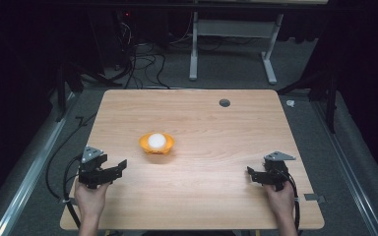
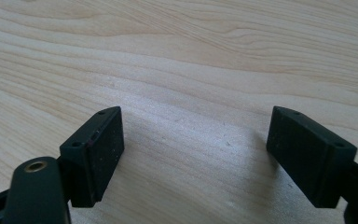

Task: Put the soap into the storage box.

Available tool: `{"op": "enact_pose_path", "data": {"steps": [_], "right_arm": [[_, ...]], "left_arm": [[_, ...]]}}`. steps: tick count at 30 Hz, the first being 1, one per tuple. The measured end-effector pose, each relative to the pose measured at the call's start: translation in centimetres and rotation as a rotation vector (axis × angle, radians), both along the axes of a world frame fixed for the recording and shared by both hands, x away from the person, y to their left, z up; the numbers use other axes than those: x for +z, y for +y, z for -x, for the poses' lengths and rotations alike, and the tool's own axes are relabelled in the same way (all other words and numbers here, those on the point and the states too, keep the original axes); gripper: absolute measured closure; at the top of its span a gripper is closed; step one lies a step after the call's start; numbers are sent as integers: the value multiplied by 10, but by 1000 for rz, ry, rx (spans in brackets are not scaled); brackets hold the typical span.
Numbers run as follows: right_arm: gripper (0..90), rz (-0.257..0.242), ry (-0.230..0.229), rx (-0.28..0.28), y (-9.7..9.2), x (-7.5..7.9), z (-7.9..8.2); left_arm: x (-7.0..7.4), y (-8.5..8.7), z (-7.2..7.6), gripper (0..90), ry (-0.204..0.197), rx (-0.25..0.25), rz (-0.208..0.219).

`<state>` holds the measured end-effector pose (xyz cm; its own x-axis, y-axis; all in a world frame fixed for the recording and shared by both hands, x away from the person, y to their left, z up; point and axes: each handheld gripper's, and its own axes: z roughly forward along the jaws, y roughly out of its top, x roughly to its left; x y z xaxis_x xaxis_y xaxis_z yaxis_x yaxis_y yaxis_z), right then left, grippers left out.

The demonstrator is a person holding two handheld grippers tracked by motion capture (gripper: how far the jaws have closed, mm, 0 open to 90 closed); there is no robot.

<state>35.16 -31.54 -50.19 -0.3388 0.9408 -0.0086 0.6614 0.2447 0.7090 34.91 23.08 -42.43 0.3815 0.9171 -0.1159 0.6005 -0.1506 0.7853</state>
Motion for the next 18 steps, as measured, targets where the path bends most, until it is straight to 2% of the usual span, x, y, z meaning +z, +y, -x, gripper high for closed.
{"op": "enact_pose_path", "data": {"steps": [18], "right_arm": [[199,1,-1,-1,0,0,0]], "left_arm": [[-18,-6,-2,238,49,-9,15]]}}
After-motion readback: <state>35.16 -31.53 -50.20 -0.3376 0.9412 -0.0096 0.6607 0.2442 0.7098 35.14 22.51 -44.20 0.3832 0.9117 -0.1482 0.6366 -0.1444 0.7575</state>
